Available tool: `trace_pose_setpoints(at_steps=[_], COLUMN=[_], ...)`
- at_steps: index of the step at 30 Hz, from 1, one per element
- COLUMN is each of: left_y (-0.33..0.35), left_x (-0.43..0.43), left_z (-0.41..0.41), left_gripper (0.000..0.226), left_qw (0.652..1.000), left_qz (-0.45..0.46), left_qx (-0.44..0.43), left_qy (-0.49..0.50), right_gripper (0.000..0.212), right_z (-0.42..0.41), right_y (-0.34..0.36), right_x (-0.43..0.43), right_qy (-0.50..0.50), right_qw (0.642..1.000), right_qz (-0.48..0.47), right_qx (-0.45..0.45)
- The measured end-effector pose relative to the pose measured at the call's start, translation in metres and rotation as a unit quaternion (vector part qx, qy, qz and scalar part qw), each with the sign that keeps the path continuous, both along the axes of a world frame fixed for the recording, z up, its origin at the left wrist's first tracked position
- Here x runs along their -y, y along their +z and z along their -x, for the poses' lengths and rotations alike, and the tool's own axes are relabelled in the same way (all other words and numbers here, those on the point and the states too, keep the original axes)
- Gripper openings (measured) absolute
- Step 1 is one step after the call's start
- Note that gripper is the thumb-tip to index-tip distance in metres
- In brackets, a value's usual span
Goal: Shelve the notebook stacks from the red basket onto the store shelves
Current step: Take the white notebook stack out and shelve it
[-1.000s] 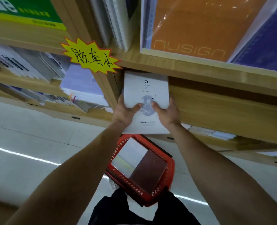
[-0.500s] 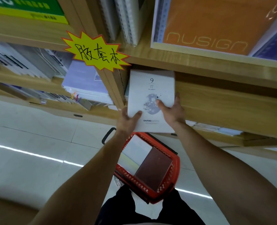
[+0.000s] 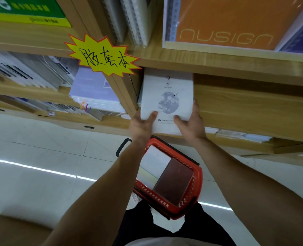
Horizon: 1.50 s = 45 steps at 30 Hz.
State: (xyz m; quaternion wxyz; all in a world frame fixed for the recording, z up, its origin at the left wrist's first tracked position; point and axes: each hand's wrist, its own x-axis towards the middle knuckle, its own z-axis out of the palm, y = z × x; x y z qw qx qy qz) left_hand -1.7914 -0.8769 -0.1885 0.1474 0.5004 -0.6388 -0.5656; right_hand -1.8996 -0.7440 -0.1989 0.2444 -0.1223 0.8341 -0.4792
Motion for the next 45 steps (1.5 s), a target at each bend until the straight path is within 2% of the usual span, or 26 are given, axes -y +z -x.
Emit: trace_pose_setpoints(at_steps=[5,11,15,18,22,26,28,31,35,41,45], left_y=[0.007,-0.002,0.0,0.001,-0.006,-0.017,-0.017,-0.012,-0.017,-0.023,-0.03], left_x=[0.031,0.018,0.003,0.005,0.012,0.007,0.0,-0.006,0.001,0.024,0.028], left_z=[0.024,-0.015,-0.007,0.008,0.008,-0.016,-0.02,-0.016,-0.008,0.013,0.007], left_gripper=[0.051,0.048,0.04,0.049,0.052,0.052,0.065,0.068,0.08,0.075,0.084], left_qw=[0.999,0.994,0.996,0.997,0.998,0.994,0.986,0.973,0.974,0.972,0.975], left_qz=[0.019,0.042,0.06,0.046,0.035,0.026,0.038,0.08,0.075,0.081,0.024], left_qx=[0.03,0.077,0.067,0.059,0.053,0.026,0.046,0.08,0.077,0.077,0.037], left_qy=[0.008,-0.058,-0.005,0.023,-0.028,-0.105,-0.157,-0.2,-0.198,-0.206,-0.217], right_gripper=[0.088,0.09,0.084,0.084,0.082,0.077,0.079,0.083,0.084,0.082,0.082], right_z=[0.022,0.007,0.005,0.017,0.033,0.023,0.015,0.012,0.02,0.046,0.047], right_y=[-0.004,-0.013,-0.007,0.0,0.004,0.002,-0.002,-0.006,-0.006,0.002,0.002], right_x=[0.034,0.028,0.03,0.039,0.045,0.034,0.026,0.024,0.034,0.059,0.06], right_qy=[-0.029,-0.015,0.024,0.027,0.041,0.083,0.101,0.109,0.104,0.103,0.107], right_qw=[0.999,0.999,0.997,0.996,0.995,0.985,0.982,0.983,0.983,0.976,0.975], right_qz=[0.01,0.004,-0.026,-0.04,-0.054,-0.105,-0.11,-0.103,-0.104,-0.142,-0.146], right_qx=[-0.014,-0.044,-0.062,-0.072,-0.073,-0.111,-0.114,-0.105,-0.111,-0.128,-0.132])
